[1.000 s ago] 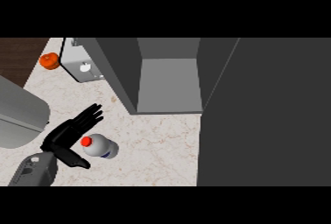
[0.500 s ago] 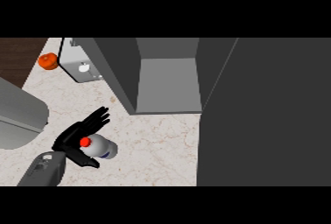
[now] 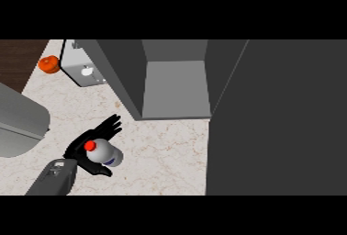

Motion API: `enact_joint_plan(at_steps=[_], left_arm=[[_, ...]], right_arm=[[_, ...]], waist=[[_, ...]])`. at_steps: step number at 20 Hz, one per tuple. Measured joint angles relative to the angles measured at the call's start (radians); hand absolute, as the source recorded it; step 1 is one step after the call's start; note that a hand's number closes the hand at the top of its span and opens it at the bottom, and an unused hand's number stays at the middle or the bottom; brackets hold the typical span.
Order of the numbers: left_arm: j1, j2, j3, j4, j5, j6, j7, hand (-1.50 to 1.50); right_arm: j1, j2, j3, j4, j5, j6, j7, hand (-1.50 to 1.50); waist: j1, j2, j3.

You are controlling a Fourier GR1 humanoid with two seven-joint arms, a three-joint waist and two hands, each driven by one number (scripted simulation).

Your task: Pick up the bottled water, place it into the cabinet and close the cabinet

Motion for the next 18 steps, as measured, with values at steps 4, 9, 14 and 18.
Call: enact_joint_plan(at_steps=[4, 9, 14, 18], left_arm=[[-0.003, -0.016, -0.008, 0.02, 0.015, -0.019, 0.001, -1.5], [-0.02, -0.028, -0.006, 0.042, 0.043, -0.045, 0.031, -1.5], [-0.036, -0.027, -0.004, 0.054, 0.074, -0.089, 0.074, -1.5], [-0.02, -0.053, -0.026, 0.023, 0.077, -0.096, 0.073, 1.5]], right_arm=[[-0.005, 0.007, 0.005, 0.003, 0.004, -0.009, 0.003, -1.5], [-0.011, 0.012, 0.014, 0.035, 0.018, -0.002, -0.014, -1.5], [-0.002, 0.017, 0.035, 0.041, 0.034, -0.005, -0.024, -1.5], [0.005, 0.016, 0.033, 0.038, 0.027, -0.006, -0.022, -1.5]], waist=[[0.002, -0.001, 0.001], [0.003, -0.003, 0.006], [0.002, -0.004, 0.005], [0.005, -0.006, 0.006]])
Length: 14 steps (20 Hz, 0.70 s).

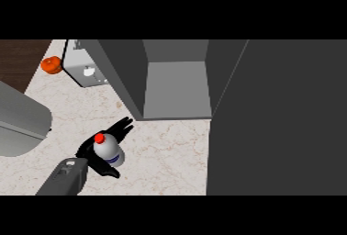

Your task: Pick up the bottled water, place it into the cabinet and close the cabinet

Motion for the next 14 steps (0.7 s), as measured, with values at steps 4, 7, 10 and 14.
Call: enact_joint_plan(at_steps=[4, 7, 10, 14], left_arm=[[0.027, -0.015, -0.037, -0.027, -0.011, -0.01, -0.007, 1.5], [0.038, -0.047, -0.058, -0.035, -0.012, -0.004, -0.009, 1.5], [0.029, -0.053, -0.057, -0.03, 0.006, -0.011, 0.004, 1.5], [0.032, -0.06, -0.072, -0.052, 0.011, -0.006, 0.0, 1.5]], right_arm=[[-0.006, 0.002, -0.001, 0.009, 0.004, 0.0, -0.008, -1.5], [-0.004, -0.004, -0.009, 0.014, 0.0, 0.003, -0.01, -1.5], [0.004, -0.015, -0.018, 0.011, -0.017, 0.013, -0.01, -1.5], [0.004, -0.024, -0.033, 0.01, -0.018, 0.018, -0.016, -1.5]], waist=[[0.003, 0.001, -0.002], [0.003, 0.002, -0.004], [0.002, 0.003, -0.005], [0.004, 0.002, -0.005]])
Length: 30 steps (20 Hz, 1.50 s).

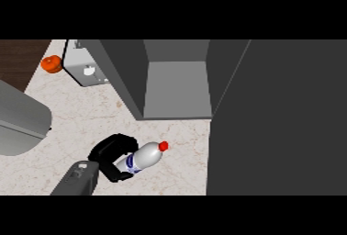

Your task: Pick up the bottled water, place it into the cabinet and close the cabinet

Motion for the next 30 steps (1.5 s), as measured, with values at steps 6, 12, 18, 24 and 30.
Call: enact_joint_plan(at_steps=[6, 12, 18, 24, 30], left_arm=[[0.049, 0.014, 0.112, -0.03, 0.104, 0.143, -0.053, 1.5], [0.096, 0.025, 0.272, -0.042, 0.251, 0.262, -0.127, 1.5], [0.127, 0.006, 0.302, -0.095, 0.329, 0.268, -0.105, 1.5], [0.194, -0.051, 0.273, -0.288, 0.398, 0.291, 0.002, 1.5], [0.277, -0.099, 0.187, -0.541, 0.438, 0.362, 0.139, 1.5]], right_arm=[[-0.024, 0.013, -0.011, 0.019, 0.004, -0.022, 0.004, -1.5], [-0.009, 0.022, 0.011, 0.004, 0.012, -0.034, 0.019, -1.5], [-0.045, 0.006, -0.004, 0.011, -0.01, -0.037, 0.041, -1.5], [-0.022, 0.001, 0.02, 0.025, 0.011, -0.025, 0.002, -1.5], [-0.036, 0.012, 0.041, 0.039, 0.025, -0.038, 0.003, -1.5]], waist=[[0.02, -0.001, 0.0], [0.022, -0.003, 0.0], [0.018, -0.004, 0.001], [0.019, -0.007, 0.002], [0.021, -0.007, 0.003]])
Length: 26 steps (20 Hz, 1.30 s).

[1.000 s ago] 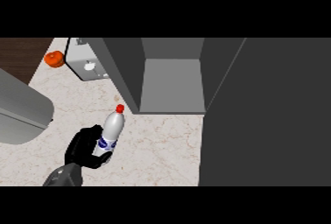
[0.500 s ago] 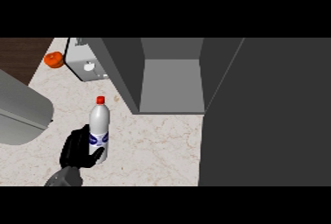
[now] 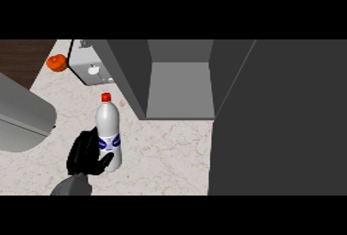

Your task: Pick up the bottled water, place it into the cabinet and close the cabinet

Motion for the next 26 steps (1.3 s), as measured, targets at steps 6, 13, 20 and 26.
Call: enact_joint_plan(at_steps=[6, 13, 20, 26], left_arm=[[0.022, -0.022, -0.141, -0.235, 0.049, 0.172, 0.104, 1.5], [-0.047, -0.028, -0.314, -0.362, 0.051, 0.415, 0.145, 1.5], [-0.228, -0.029, -0.415, -0.332, 0.049, 0.632, 0.185, 1.5], [-0.287, -0.024, -0.472, -0.284, -0.009, 0.79, 0.162, 1.5]], right_arm=[[0.01, 0.006, 0.018, -0.002, 0.007, -0.009, -0.006, -1.5], [-0.007, 0.009, 0.049, -0.027, 0.009, -0.034, 0.031, -1.5], [-0.02, 0.003, 0.041, -0.004, -0.005, -0.034, 0.022, -1.5], [-0.023, 0.004, 0.053, 0.023, 0.007, -0.03, -0.004, -1.5]], waist=[[-0.002, 0.0, 0.0], [-0.007, 0.001, 0.0], [-0.013, 0.003, -0.001], [-0.009, -0.002, -0.003]])
